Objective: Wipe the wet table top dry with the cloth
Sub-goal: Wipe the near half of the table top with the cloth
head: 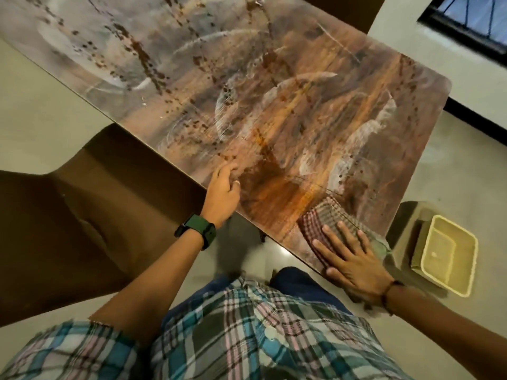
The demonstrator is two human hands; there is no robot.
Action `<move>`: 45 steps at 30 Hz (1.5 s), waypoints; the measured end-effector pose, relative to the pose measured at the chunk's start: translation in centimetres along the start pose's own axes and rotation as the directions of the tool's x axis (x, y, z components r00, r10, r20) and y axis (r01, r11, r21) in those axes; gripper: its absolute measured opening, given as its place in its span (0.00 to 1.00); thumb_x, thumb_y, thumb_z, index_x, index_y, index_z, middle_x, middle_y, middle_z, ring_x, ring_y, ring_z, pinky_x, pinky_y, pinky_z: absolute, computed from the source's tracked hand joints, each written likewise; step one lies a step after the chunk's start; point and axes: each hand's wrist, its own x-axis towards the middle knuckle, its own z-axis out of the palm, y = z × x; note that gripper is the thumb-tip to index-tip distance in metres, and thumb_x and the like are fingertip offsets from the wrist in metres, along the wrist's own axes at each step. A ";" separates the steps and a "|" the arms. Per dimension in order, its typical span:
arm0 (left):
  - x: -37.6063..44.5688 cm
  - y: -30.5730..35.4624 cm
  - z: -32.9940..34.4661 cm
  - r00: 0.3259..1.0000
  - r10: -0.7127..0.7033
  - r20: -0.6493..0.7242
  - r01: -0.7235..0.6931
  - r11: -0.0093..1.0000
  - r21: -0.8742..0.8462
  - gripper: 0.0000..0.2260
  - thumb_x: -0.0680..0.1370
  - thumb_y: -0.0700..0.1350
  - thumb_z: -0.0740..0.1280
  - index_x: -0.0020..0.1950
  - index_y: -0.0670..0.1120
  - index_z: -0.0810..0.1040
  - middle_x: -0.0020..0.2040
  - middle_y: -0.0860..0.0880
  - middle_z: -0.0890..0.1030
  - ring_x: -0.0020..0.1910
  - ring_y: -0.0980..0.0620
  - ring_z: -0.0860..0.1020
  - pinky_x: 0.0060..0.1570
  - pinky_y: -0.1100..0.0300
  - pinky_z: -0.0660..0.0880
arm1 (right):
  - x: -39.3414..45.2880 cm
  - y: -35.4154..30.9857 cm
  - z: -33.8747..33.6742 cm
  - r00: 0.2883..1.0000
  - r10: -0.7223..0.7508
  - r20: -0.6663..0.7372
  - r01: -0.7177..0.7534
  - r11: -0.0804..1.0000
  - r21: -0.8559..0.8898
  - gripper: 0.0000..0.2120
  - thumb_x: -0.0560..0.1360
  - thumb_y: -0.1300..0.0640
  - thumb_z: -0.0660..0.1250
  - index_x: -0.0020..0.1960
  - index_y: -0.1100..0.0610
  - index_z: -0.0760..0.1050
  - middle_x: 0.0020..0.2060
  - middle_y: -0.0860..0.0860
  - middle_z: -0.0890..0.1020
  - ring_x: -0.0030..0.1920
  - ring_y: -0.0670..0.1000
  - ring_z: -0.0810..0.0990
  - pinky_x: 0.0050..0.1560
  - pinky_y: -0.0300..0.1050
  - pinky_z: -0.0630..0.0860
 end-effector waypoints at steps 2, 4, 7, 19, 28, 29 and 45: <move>-0.1 0.3 0.5 1.000 -0.004 -0.031 0.002 0.999 -0.052 0.15 0.80 0.39 0.55 0.67 0.45 0.67 0.72 0.46 0.63 0.69 0.49 0.63 0.61 0.64 0.61 | 3.4 -2.2 -0.1 0.996 -0.076 -0.054 0.078 0.996 0.041 0.26 0.81 0.40 0.39 0.77 0.45 0.46 0.77 0.49 0.44 0.75 0.59 0.49 0.68 0.63 0.51; -0.3 0.9 0.8 0.999 -0.022 -0.049 0.018 0.996 -0.088 0.14 0.80 0.38 0.55 0.65 0.45 0.69 0.70 0.46 0.66 0.68 0.49 0.64 0.61 0.64 0.62 | 8.3 -4.2 -0.8 0.983 -0.182 -0.024 0.183 0.982 0.046 0.26 0.80 0.40 0.39 0.77 0.44 0.49 0.77 0.49 0.46 0.75 0.60 0.51 0.67 0.66 0.54; -0.8 1.5 1.4 0.993 -0.062 -0.101 0.049 0.992 -0.120 0.14 0.79 0.38 0.56 0.63 0.45 0.71 0.69 0.46 0.67 0.69 0.49 0.64 0.68 0.54 0.62 | 15.5 -7.3 -3.4 0.946 -0.324 0.020 0.323 0.945 0.052 0.29 0.80 0.40 0.37 0.72 0.46 0.65 0.73 0.54 0.64 0.73 0.63 0.58 0.66 0.72 0.58; -3.1 3.0 2.6 0.958 -0.179 -0.223 0.143 0.975 -0.170 0.13 0.80 0.38 0.56 0.63 0.46 0.71 0.69 0.47 0.69 0.68 0.49 0.66 0.66 0.55 0.65 | 4.6 0.8 0.2 0.873 -0.480 -0.093 0.483 0.875 0.024 0.28 0.80 0.41 0.42 0.77 0.51 0.52 0.76 0.50 0.56 0.75 0.57 0.52 0.66 0.66 0.55; -6.6 3.5 1.9 0.860 -0.246 -0.447 0.202 0.969 -0.144 0.17 0.77 0.32 0.56 0.64 0.44 0.72 0.65 0.47 0.73 0.63 0.53 0.70 0.62 0.67 0.64 | 21.2 -7.4 -4.7 0.878 -0.478 0.029 0.477 0.878 0.049 0.26 0.81 0.43 0.43 0.77 0.46 0.42 0.77 0.49 0.43 0.76 0.57 0.41 0.70 0.68 0.43; -6.9 3.8 2.0 0.850 -0.245 -0.466 0.208 0.969 -0.131 0.18 0.77 0.32 0.55 0.64 0.44 0.72 0.64 0.47 0.74 0.62 0.54 0.70 0.60 0.69 0.63 | 21.6 -7.7 -4.8 0.887 -0.459 0.053 0.455 0.888 0.066 0.27 0.81 0.42 0.41 0.76 0.46 0.38 0.77 0.48 0.40 0.75 0.57 0.37 0.70 0.66 0.39; -5.7 3.4 2.3 0.894 -0.221 -0.390 0.173 0.973 -0.155 0.20 0.77 0.30 0.54 0.67 0.41 0.69 0.68 0.45 0.71 0.63 0.54 0.69 0.57 0.78 0.62 | 18.5 -6.9 -3.8 0.903 -0.429 0.019 0.426 0.900 0.090 0.31 0.75 0.44 0.42 0.71 0.56 0.66 0.73 0.55 0.65 0.74 0.58 0.58 0.68 0.68 0.51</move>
